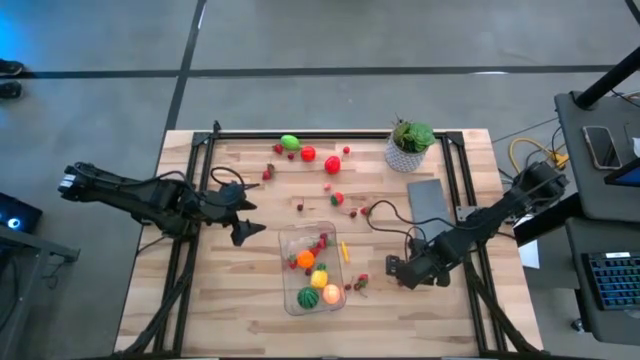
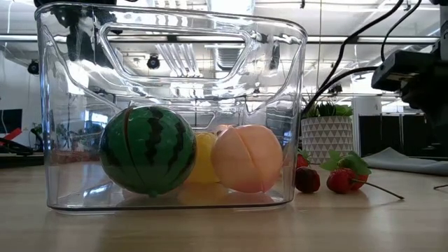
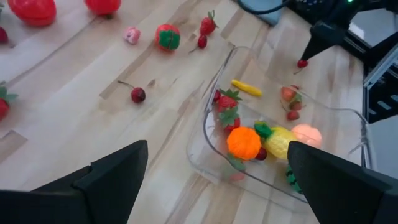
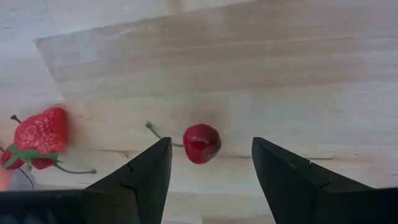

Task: Pick and placing Produce into tupperware
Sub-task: Put the red cherry into the transparent bin, then put the red strawberry into the transparent bin

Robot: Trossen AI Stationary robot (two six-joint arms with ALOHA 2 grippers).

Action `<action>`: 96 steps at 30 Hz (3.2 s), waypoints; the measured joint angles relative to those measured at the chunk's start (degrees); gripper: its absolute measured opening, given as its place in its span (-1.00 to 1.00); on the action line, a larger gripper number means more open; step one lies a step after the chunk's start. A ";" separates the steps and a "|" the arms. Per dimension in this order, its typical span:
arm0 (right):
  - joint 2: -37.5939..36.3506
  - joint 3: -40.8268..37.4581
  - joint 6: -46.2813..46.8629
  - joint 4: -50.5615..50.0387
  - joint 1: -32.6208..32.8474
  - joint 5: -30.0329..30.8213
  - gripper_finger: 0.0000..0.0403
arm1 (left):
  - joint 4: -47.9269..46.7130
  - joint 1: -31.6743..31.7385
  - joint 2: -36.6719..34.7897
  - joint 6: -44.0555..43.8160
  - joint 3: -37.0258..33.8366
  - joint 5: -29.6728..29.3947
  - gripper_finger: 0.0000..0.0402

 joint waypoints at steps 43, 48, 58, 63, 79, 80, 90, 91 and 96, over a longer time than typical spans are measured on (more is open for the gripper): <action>7.06 2.64 -0.63 2.88 0.02 0.07 -0.45 | -1.64 0.37 -1.37 2.98 0.00 -1.30 0.86; 7.03 4.91 -2.64 2.78 0.02 2.25 -0.50 | -1.62 0.37 -1.37 2.98 0.00 -1.29 0.86; 5.33 17.33 -20.09 2.87 -4.46 21.76 -0.52 | -1.53 0.37 -1.32 2.98 0.00 -1.25 0.86; 6.87 24.93 -41.41 3.80 -12.17 17.86 -0.51 | 0.18 0.37 -1.32 3.47 0.00 -1.23 0.86; 26.50 46.51 -69.21 0.79 -21.53 -1.93 -0.26 | 5.60 0.39 -2.92 3.85 0.00 -1.22 0.86; 27.40 47.83 -69.81 -0.66 -21.43 -1.68 -0.22 | 6.37 0.39 -3.18 4.60 0.00 -1.21 0.86; 27.63 59.88 -69.92 -21.26 -21.01 15.80 0.17 | 9.66 0.39 -3.46 5.94 0.00 1.51 0.86; 27.00 60.95 -69.54 -23.48 -20.82 18.50 0.19 | 9.57 0.39 -3.02 6.00 0.00 1.49 0.86; 25.33 66.49 -67.03 -36.15 -20.58 27.40 0.28 | 9.97 0.39 -0.70 5.60 0.00 1.55 0.86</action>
